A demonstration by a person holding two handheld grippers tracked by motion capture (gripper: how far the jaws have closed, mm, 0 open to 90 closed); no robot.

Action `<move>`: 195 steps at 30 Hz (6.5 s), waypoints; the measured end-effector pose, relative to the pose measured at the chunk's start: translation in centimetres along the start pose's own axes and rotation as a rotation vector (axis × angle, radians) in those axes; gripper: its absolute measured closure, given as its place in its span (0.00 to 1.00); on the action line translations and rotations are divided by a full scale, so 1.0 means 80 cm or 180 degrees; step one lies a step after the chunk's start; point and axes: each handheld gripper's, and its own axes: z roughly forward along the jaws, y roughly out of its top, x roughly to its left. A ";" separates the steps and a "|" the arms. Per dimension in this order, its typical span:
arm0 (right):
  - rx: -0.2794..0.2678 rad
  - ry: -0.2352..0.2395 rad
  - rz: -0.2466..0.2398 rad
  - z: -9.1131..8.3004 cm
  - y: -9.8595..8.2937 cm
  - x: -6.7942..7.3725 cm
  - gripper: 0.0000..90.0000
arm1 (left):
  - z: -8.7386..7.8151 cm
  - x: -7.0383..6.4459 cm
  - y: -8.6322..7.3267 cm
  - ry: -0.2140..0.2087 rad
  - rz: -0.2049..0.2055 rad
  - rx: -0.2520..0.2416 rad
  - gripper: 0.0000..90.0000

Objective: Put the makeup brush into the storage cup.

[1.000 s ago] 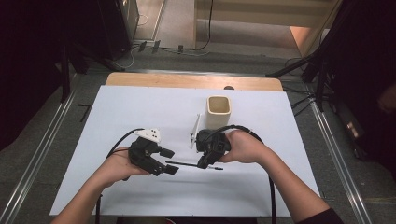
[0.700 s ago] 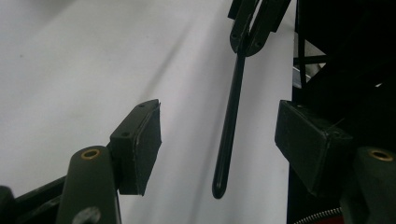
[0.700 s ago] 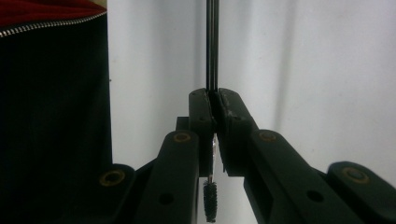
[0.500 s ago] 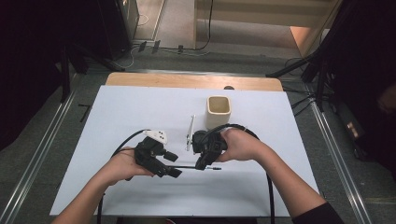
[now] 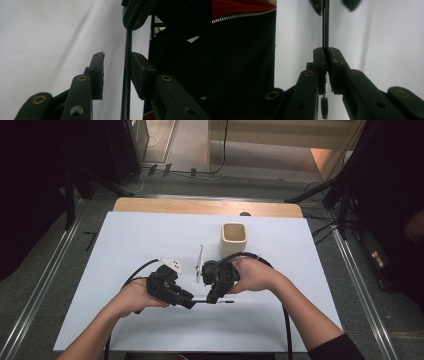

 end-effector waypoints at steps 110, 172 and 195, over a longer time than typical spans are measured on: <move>-0.2749 -0.0972 0.2287 0.040 -0.107 0.077 0.36 | 0.040 -0.038 -0.058 0.0531 -0.0605 -0.2016 0.94; -0.3415 -0.0753 0.2910 0.046 -0.080 0.049 0.38 | 0.064 -0.032 -0.063 0.0287 -0.0814 -0.2663 0.94; -0.3483 -0.0295 0.3223 0.045 -0.078 0.042 0.75 | 0.066 -0.032 -0.063 0.0238 -0.0809 -0.2667 0.94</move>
